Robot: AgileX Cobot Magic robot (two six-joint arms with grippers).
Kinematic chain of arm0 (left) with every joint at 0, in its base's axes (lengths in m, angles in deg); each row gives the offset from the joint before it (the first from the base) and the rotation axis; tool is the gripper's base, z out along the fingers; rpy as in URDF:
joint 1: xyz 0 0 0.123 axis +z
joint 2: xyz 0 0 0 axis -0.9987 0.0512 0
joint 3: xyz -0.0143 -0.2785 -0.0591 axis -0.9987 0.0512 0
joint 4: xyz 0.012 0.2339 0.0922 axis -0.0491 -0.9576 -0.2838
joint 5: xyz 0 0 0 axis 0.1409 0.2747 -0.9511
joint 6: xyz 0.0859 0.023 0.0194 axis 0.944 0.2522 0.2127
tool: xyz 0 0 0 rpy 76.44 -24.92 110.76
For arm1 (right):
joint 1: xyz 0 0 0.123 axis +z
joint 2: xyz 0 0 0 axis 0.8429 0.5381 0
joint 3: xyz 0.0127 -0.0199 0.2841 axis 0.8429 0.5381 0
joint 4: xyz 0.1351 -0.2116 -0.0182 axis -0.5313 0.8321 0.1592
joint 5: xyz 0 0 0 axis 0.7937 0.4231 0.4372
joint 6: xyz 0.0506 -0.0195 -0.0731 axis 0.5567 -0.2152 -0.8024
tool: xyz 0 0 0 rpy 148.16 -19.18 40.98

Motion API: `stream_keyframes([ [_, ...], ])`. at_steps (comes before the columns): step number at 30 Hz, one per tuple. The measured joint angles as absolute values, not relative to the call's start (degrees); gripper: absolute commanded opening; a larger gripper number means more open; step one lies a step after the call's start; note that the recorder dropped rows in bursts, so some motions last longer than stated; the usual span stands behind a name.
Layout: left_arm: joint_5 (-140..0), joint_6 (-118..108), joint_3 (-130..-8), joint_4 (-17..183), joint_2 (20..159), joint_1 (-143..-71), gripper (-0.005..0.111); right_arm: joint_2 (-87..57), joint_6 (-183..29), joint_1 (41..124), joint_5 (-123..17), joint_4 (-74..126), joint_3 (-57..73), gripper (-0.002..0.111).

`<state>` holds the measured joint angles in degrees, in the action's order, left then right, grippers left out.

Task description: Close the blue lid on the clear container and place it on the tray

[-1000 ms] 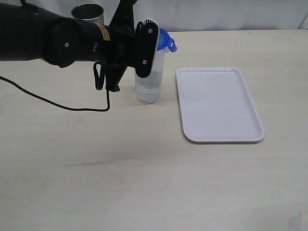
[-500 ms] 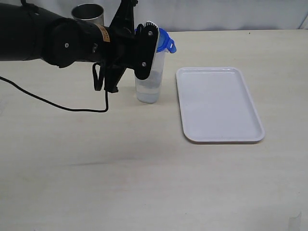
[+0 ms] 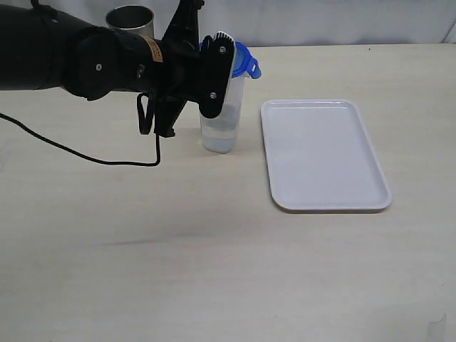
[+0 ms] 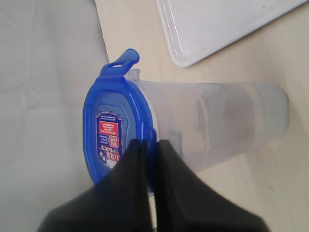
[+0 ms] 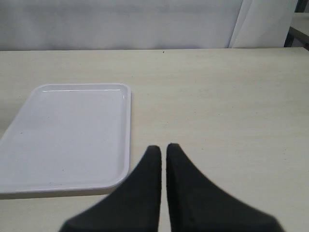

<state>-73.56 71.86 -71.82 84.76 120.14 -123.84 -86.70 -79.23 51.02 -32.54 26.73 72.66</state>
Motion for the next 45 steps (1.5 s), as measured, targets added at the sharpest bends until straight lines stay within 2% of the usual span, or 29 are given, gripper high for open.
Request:
stream_keyframes([
  [27, -73.7, 69.9, -71.8, 84.8, 120.1, -123.8, 0.001, -86.7, -79.2, 51.0, -32.5, 26.7, 72.7, 0.004],
  [30, -73.7, 69.9, -71.8, 84.8, 120.1, -123.8, 0.010, -86.7, -79.2, 51.0, -32.5, 26.7, 72.7, 0.004],
  [37, -73.8, 69.8, -71.8, 84.8, 120.1, -123.8, 0.039, -86.7, -79.2, 51.0, -32.5, 26.7, 72.7, 0.004],
  [45, -74.0, 69.8, -71.8, 84.8, 120.1, -123.8, 0.058, -86.7, -79.2, 51.0, -32.5, 26.7, 72.7, 0.004],
])
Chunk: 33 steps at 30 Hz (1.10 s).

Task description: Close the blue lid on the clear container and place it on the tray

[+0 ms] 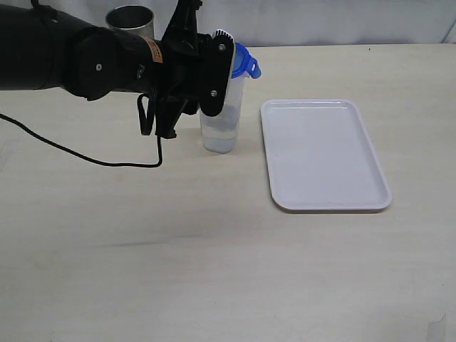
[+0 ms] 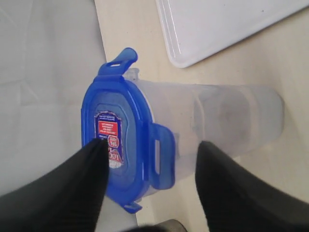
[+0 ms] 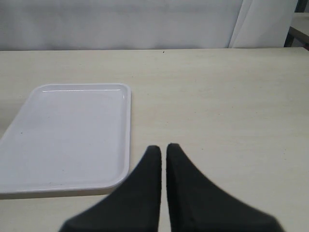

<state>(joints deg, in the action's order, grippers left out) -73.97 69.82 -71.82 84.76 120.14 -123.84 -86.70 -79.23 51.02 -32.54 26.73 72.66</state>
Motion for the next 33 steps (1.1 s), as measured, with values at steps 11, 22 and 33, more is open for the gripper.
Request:
stream_keyframes([
  [11, -75.9, 69.1, -71.8, 84.8, 120.1, -123.8, 0.059, -86.7, -79.2, 51.0, -32.5, 26.7, 72.7, 0.004],
  [22, -77.0, 67.7, -71.8, 84.8, 120.1, -120.9, 0.059, -86.7, -79.2, 51.0, -32.5, 26.7, 72.7, 0.004],
  [33, -76.2, 67.2, -71.8, 84.8, 120.1, -117.7, 0.058, -86.7, -79.2, 51.0, -32.5, 26.7, 72.7, 0.004],
])
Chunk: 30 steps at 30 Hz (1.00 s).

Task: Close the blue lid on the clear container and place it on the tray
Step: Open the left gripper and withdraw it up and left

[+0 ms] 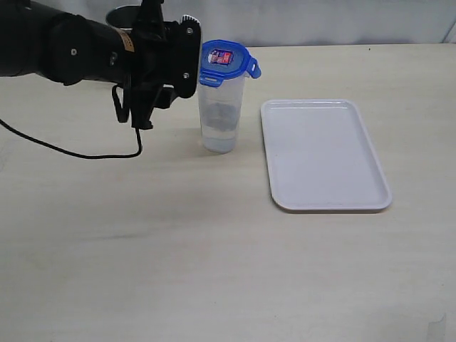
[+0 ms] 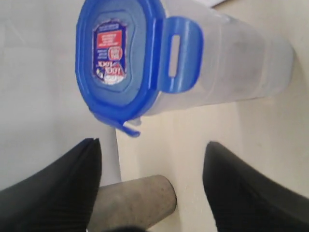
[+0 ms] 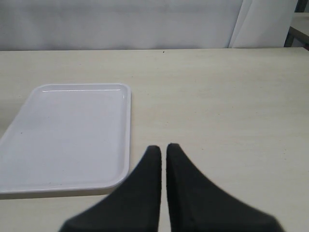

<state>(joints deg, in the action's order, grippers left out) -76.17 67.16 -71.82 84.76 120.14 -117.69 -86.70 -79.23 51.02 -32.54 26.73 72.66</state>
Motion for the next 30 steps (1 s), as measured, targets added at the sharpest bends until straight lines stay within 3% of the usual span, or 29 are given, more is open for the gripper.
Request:
stream_keyframes([
  [2, -75.7, 66.5, -71.8, 84.8, 120.1, -116.9, 0.050, -86.7, -79.2, 51.0, -32.5, 26.7, 72.7, 0.004],
  [9, -70.7, 56.1, -71.8, 84.8, 120.1, -114.3, 0.000, -86.7, -79.2, 51.0, -32.5, 26.7, 72.7, 0.004],
  [14, -68.3, 47.5, -72.0, 88.8, 119.5, -111.7, 0.000, -86.7, -79.2, 51.0, -32.5, 26.7, 72.7, 0.004],
  [22, -63.1, 36.5, -75.4, 111.6, 115.5, -102.6, 0.000, -86.7, -79.2, 51.0, -32.5, 26.7, 72.7, 0.004],
  [26, -60.2, 23.7, -75.7, 109.9, 114.0, -97.3, 0.000, -86.7, -79.2, 51.0, -32.5, 26.7, 72.7, 0.004],
  [30, -57.0, 4.4, -74.6, 93.1, 113.9, -93.7, 0.000, -86.7, -79.2, 51.0, -32.5, 26.7, 72.7, 0.004],
])
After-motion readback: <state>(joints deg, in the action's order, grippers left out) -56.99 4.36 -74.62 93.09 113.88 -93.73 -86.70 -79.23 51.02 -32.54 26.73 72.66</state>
